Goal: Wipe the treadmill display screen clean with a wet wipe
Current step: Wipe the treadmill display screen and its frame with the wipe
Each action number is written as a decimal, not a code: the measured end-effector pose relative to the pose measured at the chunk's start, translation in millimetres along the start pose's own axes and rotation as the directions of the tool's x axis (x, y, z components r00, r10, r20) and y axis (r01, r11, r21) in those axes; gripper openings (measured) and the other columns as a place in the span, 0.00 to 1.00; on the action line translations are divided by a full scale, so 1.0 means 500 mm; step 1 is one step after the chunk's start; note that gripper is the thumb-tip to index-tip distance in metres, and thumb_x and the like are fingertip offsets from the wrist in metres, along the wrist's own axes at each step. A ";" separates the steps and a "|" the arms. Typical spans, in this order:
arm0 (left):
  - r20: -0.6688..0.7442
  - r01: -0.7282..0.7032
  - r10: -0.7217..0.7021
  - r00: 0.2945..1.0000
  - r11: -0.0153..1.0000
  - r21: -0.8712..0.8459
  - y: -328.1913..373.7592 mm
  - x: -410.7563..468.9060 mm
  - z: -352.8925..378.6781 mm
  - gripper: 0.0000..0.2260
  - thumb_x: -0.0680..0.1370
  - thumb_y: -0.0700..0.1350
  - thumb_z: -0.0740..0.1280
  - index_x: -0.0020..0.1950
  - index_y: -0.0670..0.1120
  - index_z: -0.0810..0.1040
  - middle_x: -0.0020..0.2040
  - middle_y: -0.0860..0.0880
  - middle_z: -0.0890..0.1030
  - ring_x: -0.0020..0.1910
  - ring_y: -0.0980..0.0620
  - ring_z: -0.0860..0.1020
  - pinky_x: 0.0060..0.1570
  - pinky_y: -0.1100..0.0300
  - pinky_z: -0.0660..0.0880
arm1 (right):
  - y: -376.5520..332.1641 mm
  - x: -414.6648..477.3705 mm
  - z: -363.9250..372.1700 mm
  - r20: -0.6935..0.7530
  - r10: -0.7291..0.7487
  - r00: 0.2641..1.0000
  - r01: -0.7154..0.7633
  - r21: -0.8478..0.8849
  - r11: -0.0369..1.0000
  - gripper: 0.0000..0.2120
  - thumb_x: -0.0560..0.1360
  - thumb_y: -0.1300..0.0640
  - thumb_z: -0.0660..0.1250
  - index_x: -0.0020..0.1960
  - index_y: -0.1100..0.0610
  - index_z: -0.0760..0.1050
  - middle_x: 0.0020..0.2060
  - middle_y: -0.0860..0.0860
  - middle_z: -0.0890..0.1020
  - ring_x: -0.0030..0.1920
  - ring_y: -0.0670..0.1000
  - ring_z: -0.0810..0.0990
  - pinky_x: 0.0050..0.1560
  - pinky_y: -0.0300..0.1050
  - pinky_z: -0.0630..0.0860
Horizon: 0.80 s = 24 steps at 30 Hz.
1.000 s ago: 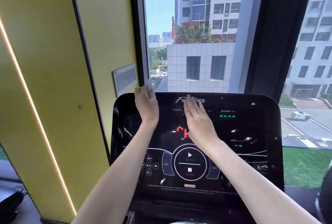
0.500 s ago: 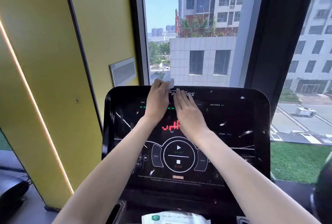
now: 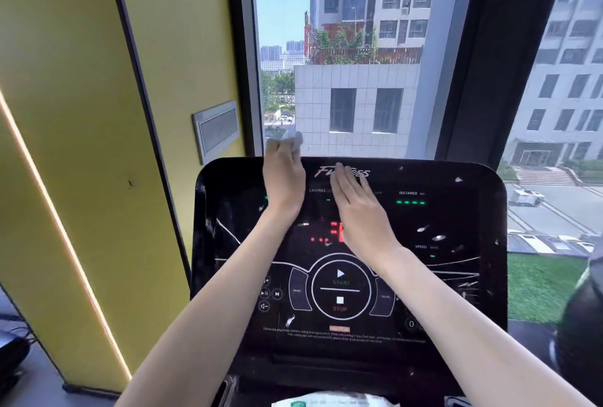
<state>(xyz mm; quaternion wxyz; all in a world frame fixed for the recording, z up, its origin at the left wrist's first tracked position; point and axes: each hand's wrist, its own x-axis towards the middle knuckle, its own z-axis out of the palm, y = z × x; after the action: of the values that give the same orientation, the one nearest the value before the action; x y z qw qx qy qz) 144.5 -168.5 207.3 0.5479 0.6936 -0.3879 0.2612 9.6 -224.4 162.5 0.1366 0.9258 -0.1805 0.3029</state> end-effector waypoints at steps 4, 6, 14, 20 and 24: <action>0.219 -0.259 0.262 0.940 0.965 -0.042 0.016 -0.015 0.019 0.10 0.81 0.42 0.61 0.51 0.38 0.78 0.42 0.47 0.71 0.37 0.49 0.72 0.40 0.62 0.70 | 0.010 -0.003 -0.008 0.031 -0.004 1.000 0.004 -0.018 1.000 0.39 0.65 0.74 0.64 0.74 0.66 0.55 0.74 0.61 0.56 0.74 0.57 0.53 0.74 0.52 0.47; 0.107 -0.098 0.107 0.988 0.991 -0.091 0.002 0.002 0.007 0.11 0.81 0.42 0.60 0.48 0.37 0.78 0.42 0.47 0.71 0.36 0.50 0.72 0.39 0.67 0.67 | 0.025 -0.003 -0.019 0.062 -0.044 0.997 0.044 -0.001 0.999 0.41 0.67 0.75 0.61 0.76 0.62 0.47 0.76 0.57 0.48 0.75 0.53 0.45 0.74 0.49 0.43; 0.208 -0.210 0.226 0.952 0.973 -0.097 0.047 -0.042 0.034 0.09 0.80 0.40 0.61 0.56 0.39 0.78 0.44 0.47 0.72 0.38 0.54 0.72 0.42 0.69 0.70 | 0.061 -0.042 -0.033 -0.012 -0.015 1.000 0.015 -0.001 1.000 0.41 0.65 0.75 0.60 0.75 0.65 0.49 0.75 0.60 0.50 0.75 0.55 0.48 0.74 0.49 0.44; -0.052 0.117 -0.121 0.991 0.991 -0.063 0.065 -0.048 0.054 0.09 0.80 0.40 0.61 0.55 0.37 0.77 0.48 0.47 0.72 0.43 0.50 0.73 0.45 0.66 0.68 | 0.121 -0.093 -0.037 -0.019 0.067 0.998 -0.066 0.025 0.997 0.41 0.64 0.76 0.59 0.74 0.65 0.48 0.75 0.59 0.49 0.75 0.54 0.47 0.74 0.48 0.43; 0.185 -0.190 0.201 0.962 0.979 -0.073 0.109 -0.076 0.087 0.10 0.80 0.40 0.61 0.56 0.38 0.78 0.45 0.48 0.71 0.39 0.51 0.73 0.42 0.71 0.65 | 0.146 -0.094 -0.036 0.014 0.043 0.999 -0.044 0.016 0.999 0.40 0.63 0.75 0.64 0.73 0.66 0.54 0.74 0.60 0.55 0.75 0.55 0.52 0.74 0.50 0.45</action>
<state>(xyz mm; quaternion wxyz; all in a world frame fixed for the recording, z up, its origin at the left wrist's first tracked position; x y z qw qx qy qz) 75.7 -206.2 196.4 0.4983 0.6586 -0.5124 0.2353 -65.6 -271.7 158.3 0.1211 0.9247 -0.1991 0.3010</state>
